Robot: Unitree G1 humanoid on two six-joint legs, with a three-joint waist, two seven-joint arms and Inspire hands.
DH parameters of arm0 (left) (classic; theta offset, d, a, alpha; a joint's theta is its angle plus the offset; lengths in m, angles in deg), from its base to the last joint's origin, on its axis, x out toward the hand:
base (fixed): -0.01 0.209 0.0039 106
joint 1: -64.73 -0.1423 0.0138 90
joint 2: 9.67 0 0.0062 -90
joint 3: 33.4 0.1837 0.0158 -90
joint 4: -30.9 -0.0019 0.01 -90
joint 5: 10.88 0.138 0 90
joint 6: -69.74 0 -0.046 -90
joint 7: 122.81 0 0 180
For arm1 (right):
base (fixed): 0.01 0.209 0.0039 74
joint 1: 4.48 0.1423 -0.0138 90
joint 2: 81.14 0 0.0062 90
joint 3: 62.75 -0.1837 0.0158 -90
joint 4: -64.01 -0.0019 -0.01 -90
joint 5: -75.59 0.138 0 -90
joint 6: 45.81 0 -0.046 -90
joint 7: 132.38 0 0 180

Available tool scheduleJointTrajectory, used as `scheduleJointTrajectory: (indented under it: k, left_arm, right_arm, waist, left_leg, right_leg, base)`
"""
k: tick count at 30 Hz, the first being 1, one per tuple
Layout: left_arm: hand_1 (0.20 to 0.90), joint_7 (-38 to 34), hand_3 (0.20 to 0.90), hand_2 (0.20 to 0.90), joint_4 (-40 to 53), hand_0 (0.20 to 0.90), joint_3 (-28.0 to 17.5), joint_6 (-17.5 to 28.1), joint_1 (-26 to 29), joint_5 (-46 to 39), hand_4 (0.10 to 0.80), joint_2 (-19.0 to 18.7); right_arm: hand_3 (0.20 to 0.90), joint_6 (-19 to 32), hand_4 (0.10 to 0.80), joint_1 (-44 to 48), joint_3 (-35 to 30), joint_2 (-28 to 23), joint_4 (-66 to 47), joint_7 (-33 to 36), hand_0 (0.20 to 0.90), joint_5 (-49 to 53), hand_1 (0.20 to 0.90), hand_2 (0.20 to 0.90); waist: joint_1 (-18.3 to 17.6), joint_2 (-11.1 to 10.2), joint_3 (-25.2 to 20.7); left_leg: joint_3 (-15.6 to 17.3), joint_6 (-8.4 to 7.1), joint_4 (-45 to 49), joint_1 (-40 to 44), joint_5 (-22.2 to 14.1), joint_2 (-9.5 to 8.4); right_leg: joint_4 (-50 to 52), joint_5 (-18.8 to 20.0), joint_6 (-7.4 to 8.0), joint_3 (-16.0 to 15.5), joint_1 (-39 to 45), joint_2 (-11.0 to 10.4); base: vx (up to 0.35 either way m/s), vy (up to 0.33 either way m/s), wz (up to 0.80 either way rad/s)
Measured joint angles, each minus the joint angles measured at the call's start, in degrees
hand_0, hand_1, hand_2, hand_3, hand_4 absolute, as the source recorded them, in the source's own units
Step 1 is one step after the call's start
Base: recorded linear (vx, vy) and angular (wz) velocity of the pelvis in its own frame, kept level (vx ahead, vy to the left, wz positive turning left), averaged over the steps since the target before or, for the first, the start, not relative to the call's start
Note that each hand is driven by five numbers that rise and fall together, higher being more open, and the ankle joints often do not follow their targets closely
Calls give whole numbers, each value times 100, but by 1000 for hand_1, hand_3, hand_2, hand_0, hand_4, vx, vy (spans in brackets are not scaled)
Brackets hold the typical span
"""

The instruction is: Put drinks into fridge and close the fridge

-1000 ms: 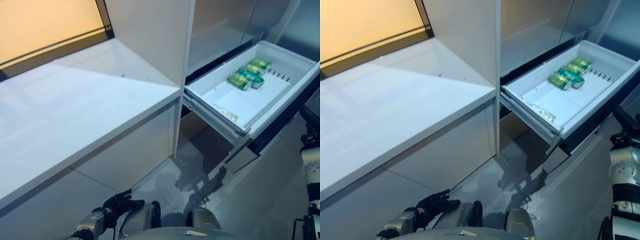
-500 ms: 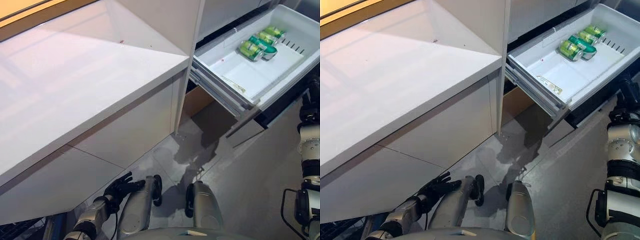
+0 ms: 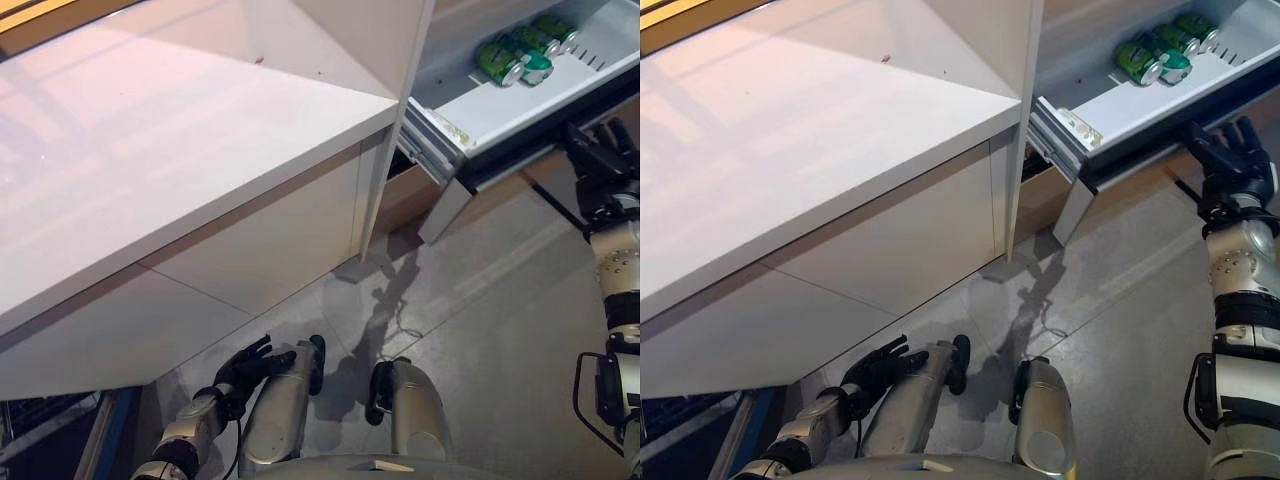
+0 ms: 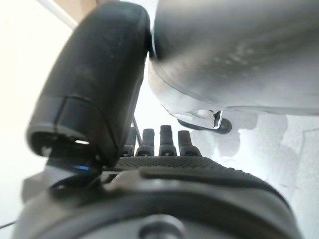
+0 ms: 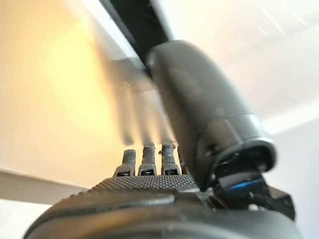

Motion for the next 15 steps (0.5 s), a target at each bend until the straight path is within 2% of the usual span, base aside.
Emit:
scheduleJointTrajectory:
  k: [4,7,10,15]
  left_arm:
    - [900,25,900,900,101,900,-7,0,2,0,800,5]
    - [900,108,900,900,101,900,-10,0,12,1,800,9]
    - [900,170,900,900,120,900,-8,0,56,2,800,12]
    - [900,224,900,900,273,900,-28,-4,79,6,800,1]
  right_arm:
    - [900,-200,800,325,133,-11,137,-168,900,-49,900,900]
    - [900,-487,800,346,612,16,162,-367,900,-229,900,900]
    - [900,-740,800,346,952,270,200,-516,900,-253,900,900]
    - [900,-746,800,336,917,496,205,-532,900,-293,900,900]
  waist:
    - [214,81,68]
    - [353,84,74]
    - [506,87,113]
    - [707,143,338]
  left_leg:
    - [-180,-72,-1,13,54,-21]
    - [-311,-124,-17,48,63,-33]
    - [-412,-177,-67,54,98,-51]
    - [-511,-196,-153,123,173,-104]
  right_leg:
    - [57,-83,-91,-225,99,-62]
    - [65,-153,-143,-362,187,-62]
    - [62,-180,-185,-454,216,-68]
    - [52,-194,-209,-545,307,-106]
  base:
    - [87,-68,25]
    - [53,-42,22]
    - [38,-36,17]
    - [3,-16,11]
